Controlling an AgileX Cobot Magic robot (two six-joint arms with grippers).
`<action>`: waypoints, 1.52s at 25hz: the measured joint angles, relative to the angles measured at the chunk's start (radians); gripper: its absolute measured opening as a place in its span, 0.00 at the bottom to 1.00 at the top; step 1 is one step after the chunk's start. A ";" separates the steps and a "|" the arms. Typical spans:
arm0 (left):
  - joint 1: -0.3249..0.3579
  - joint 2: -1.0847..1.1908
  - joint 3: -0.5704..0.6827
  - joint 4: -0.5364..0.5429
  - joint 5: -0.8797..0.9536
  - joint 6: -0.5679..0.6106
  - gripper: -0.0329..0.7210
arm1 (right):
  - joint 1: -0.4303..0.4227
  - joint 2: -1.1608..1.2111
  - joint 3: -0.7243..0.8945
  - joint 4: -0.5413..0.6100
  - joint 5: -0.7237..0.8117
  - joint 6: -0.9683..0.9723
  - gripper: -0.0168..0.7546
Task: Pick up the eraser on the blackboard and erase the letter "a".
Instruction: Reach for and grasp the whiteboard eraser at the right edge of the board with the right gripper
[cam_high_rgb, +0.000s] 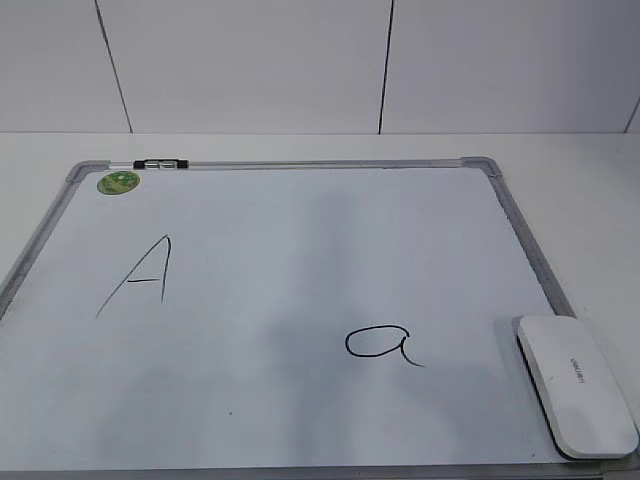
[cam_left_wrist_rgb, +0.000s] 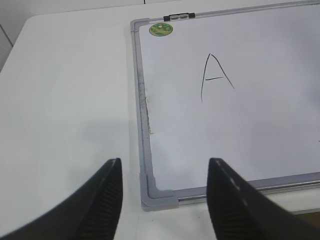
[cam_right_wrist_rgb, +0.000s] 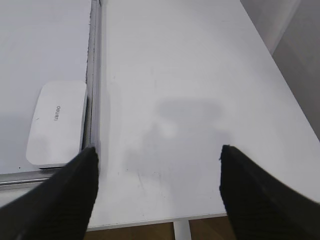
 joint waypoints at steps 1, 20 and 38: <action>0.000 0.000 0.000 0.000 0.000 0.000 0.56 | 0.000 0.000 0.000 0.000 0.000 0.000 0.78; 0.000 0.000 0.000 0.000 0.000 0.000 0.56 | 0.000 0.000 0.000 0.000 0.000 0.000 0.78; 0.000 0.000 0.000 0.000 0.000 0.000 0.56 | 0.000 0.000 0.000 0.000 0.000 0.000 0.78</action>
